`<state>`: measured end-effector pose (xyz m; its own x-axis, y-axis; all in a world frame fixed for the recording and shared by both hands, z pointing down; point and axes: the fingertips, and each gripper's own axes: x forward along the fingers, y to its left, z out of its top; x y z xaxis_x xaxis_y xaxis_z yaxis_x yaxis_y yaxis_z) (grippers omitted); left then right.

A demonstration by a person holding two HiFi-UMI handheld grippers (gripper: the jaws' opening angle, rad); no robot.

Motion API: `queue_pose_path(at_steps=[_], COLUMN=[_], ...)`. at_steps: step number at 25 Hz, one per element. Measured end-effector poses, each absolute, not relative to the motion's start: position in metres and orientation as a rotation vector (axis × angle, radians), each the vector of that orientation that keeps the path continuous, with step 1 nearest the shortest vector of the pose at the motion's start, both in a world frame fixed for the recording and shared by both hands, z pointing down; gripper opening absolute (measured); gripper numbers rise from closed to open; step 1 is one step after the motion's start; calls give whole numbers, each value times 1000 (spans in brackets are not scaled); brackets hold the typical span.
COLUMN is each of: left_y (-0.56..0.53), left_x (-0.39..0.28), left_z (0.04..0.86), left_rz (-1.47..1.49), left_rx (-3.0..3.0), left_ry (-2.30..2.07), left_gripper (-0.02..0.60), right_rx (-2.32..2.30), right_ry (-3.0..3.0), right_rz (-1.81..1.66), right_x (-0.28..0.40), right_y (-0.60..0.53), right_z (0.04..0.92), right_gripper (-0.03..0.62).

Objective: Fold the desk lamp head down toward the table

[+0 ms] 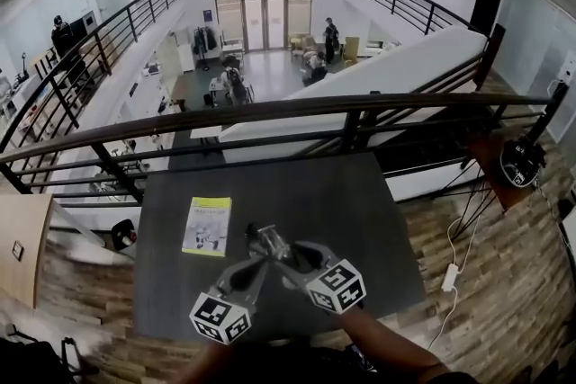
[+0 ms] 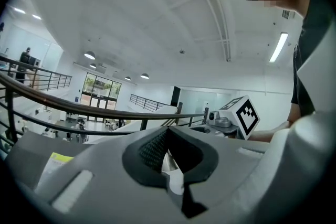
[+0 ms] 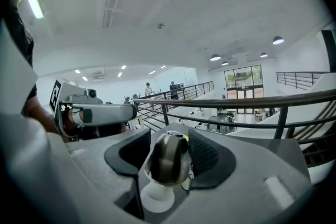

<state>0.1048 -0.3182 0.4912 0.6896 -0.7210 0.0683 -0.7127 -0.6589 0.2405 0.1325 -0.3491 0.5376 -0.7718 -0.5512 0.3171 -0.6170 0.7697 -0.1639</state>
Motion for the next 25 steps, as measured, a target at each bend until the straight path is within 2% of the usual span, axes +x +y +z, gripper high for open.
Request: queue_pose_path(at_steps=[25], left_y=[-316], left_x=[102], left_z=[519], left_rz=[1], left_rx=[2632], left_ry=[-1163], left_gripper=[2], right_rx=[816], right_ry=[-2537], right_rz=[275], right_x=[142], right_y=[-311], right_z=[589], right_gripper=[204])
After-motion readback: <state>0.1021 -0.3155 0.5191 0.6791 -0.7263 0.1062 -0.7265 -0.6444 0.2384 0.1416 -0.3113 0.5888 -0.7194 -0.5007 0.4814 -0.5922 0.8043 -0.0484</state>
